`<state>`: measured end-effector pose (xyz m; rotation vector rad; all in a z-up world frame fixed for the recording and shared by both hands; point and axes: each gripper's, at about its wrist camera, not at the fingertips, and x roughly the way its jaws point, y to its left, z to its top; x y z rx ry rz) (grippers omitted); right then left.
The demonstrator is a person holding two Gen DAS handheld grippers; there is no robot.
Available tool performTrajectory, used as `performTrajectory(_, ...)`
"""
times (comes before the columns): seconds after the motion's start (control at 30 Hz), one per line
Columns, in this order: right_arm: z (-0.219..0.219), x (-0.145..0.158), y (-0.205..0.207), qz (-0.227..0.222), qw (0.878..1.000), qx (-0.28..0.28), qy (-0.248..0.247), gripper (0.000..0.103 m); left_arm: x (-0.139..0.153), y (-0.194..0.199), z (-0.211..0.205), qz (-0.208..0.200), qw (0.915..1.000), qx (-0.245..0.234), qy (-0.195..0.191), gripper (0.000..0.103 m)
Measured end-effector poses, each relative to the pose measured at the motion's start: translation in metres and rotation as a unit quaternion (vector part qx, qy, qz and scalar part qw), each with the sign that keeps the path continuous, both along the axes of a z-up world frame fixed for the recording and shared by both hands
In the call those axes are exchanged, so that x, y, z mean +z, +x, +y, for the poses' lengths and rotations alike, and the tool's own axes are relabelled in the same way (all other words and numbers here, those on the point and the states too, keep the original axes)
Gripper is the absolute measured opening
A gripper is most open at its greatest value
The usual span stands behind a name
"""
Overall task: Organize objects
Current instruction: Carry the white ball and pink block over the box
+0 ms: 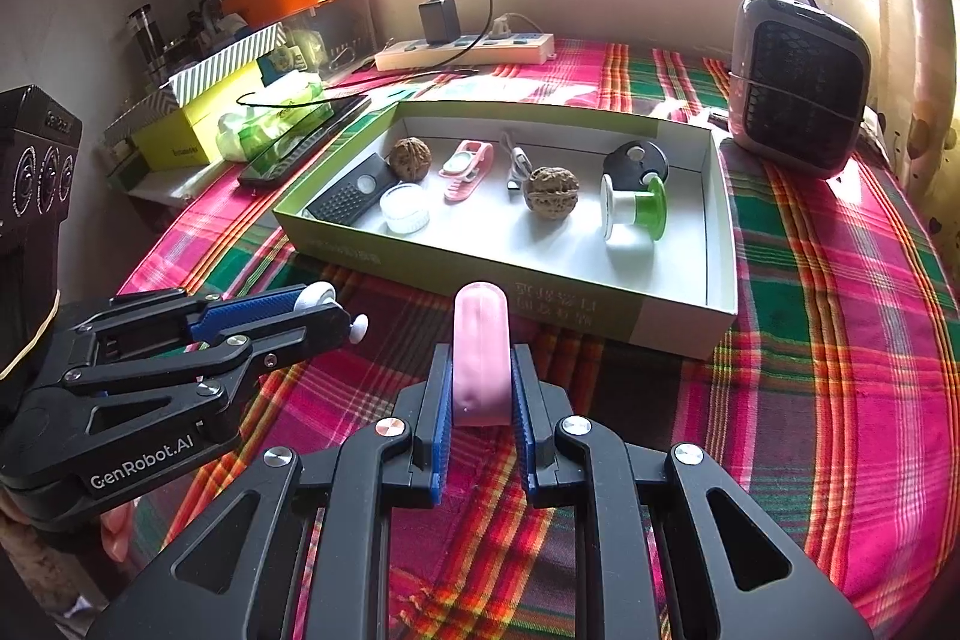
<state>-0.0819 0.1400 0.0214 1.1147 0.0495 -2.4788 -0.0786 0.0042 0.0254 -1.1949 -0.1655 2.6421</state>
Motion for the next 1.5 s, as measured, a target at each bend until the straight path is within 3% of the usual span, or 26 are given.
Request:
performTrajectory(0.63,0.012,0.018,-0.026,0.017,1.0,-0.026,-0.001,0.019,0.019,-0.025,0.001,0.014,0.9998,-0.004,0.012,0.02)
performTrajectory(1.5,0.012,0.0,-0.084,-0.034,0.999,-0.032,0.017,0.019,0.006,-0.078,0.013,-0.012,0.9999,-0.006,0.007,0.02)
